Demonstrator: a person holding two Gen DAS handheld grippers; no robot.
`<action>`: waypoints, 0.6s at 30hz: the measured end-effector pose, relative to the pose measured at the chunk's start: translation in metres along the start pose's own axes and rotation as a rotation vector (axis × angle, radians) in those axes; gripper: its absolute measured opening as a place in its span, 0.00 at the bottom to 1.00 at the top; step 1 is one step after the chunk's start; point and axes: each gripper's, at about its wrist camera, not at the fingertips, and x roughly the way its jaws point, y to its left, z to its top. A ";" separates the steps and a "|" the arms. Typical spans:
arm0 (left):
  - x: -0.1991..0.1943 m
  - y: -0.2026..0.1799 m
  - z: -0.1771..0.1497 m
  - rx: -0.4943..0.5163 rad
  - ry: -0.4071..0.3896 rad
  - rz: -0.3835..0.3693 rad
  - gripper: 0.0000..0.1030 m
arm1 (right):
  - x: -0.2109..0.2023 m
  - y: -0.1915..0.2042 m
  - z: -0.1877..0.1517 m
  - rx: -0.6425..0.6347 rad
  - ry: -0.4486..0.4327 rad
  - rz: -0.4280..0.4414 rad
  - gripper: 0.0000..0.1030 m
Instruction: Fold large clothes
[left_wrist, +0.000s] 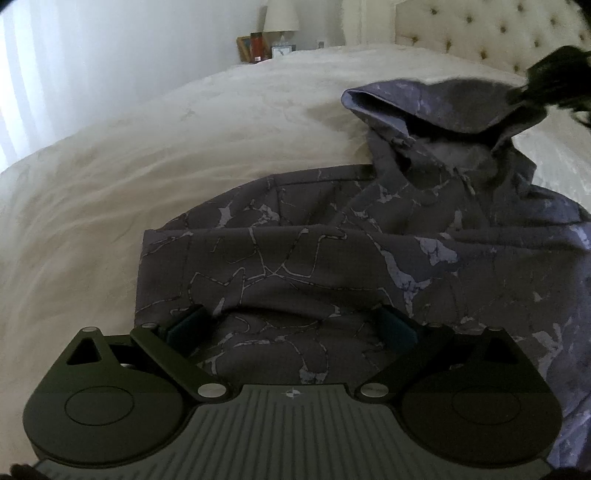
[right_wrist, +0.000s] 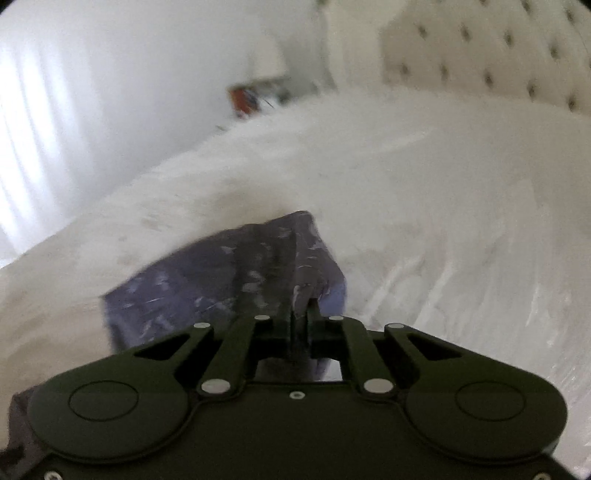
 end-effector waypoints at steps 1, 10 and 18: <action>0.000 0.000 0.001 0.002 0.006 0.000 0.97 | -0.012 0.003 -0.003 -0.022 -0.019 0.019 0.11; -0.044 0.013 0.024 -0.055 0.001 -0.094 0.89 | -0.114 0.053 -0.046 -0.308 -0.155 0.114 0.10; -0.072 0.015 0.051 -0.059 -0.059 -0.147 0.89 | -0.152 0.092 -0.131 -0.564 -0.100 0.160 0.12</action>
